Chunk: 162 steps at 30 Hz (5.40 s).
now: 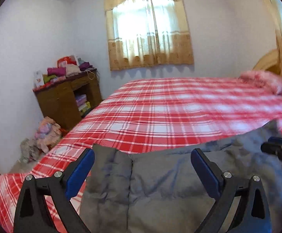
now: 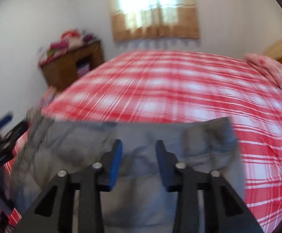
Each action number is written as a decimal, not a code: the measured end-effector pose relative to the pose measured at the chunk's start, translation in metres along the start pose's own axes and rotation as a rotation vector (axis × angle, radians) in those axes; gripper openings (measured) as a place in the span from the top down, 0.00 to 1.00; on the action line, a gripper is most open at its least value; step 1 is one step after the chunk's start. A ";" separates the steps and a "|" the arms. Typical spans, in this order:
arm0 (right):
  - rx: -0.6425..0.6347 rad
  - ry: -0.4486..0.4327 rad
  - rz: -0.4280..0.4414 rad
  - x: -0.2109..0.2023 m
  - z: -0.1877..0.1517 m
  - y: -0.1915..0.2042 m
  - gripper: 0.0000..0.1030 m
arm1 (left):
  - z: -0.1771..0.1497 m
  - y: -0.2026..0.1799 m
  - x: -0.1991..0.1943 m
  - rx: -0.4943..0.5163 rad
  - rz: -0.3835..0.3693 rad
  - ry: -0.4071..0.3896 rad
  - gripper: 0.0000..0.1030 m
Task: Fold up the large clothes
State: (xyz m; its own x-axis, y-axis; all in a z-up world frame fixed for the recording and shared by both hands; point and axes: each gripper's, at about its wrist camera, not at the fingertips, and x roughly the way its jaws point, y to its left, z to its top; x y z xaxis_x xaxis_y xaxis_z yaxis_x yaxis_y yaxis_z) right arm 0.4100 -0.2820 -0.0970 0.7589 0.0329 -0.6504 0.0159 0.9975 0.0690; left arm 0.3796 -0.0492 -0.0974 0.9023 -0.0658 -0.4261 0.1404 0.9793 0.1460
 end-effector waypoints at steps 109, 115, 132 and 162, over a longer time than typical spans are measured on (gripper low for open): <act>0.178 0.122 -0.241 0.087 -0.035 -0.095 0.46 | -0.040 -0.104 0.131 0.088 -0.008 0.376 0.01; 0.164 0.131 -0.255 0.090 -0.035 -0.092 0.46 | -0.040 -0.104 0.131 0.090 -0.006 0.377 0.01; 0.009 0.038 -0.124 0.029 -0.013 0.009 0.24 | -0.057 0.092 0.017 -0.093 0.120 0.330 0.01; -0.059 0.079 -0.186 0.038 -0.039 0.024 0.27 | -0.131 0.132 0.025 -0.361 -0.093 0.419 0.01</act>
State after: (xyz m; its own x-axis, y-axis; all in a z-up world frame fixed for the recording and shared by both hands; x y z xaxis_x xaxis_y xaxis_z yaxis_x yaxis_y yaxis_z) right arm 0.4141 -0.2547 -0.1492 0.6928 -0.1494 -0.7055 0.1106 0.9887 -0.1008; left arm 0.3678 0.1034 -0.2058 0.6435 -0.1458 -0.7514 -0.0032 0.9812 -0.1932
